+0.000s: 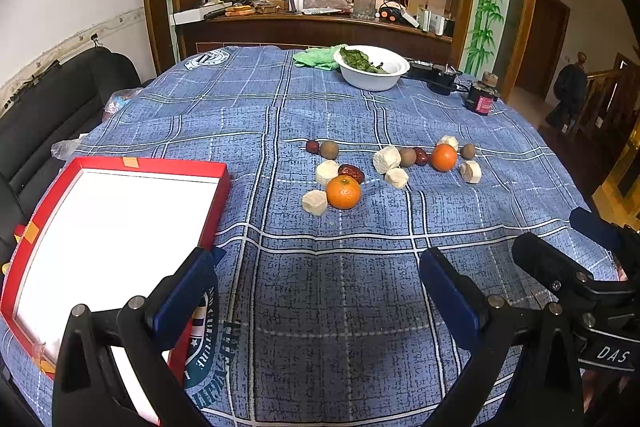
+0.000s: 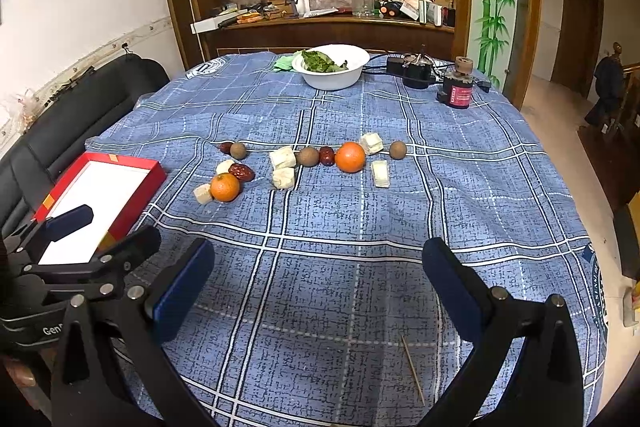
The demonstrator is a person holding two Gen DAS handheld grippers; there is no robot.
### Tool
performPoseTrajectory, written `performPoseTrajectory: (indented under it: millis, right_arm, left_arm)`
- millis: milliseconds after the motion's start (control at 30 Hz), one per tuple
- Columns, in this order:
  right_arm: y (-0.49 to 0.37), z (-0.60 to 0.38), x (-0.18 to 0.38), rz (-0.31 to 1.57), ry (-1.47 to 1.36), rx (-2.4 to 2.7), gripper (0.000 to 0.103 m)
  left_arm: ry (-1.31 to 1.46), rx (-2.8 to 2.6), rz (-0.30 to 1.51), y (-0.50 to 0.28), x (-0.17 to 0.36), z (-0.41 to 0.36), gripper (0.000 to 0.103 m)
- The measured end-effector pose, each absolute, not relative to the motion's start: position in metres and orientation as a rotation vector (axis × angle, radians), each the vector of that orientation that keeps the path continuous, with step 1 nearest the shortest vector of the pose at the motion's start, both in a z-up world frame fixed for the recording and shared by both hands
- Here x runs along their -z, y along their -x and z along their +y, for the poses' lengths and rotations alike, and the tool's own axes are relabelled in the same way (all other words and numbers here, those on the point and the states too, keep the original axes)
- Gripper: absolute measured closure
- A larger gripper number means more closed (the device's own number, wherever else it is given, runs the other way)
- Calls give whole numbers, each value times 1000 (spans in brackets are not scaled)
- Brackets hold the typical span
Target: Organize fruits
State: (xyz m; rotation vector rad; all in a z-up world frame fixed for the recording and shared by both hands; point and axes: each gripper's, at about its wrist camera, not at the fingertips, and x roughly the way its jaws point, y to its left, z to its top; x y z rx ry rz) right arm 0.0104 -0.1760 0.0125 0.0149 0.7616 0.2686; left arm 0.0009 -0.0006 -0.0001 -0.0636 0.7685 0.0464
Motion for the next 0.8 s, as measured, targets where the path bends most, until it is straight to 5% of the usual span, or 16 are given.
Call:
performPoseTrajectory:
  millis: [800]
  right_arm:
    - [-16, -186, -11, 753, -29, -263, 0]
  left_arm:
    - [55, -48, 786, -8, 4, -2, 1]
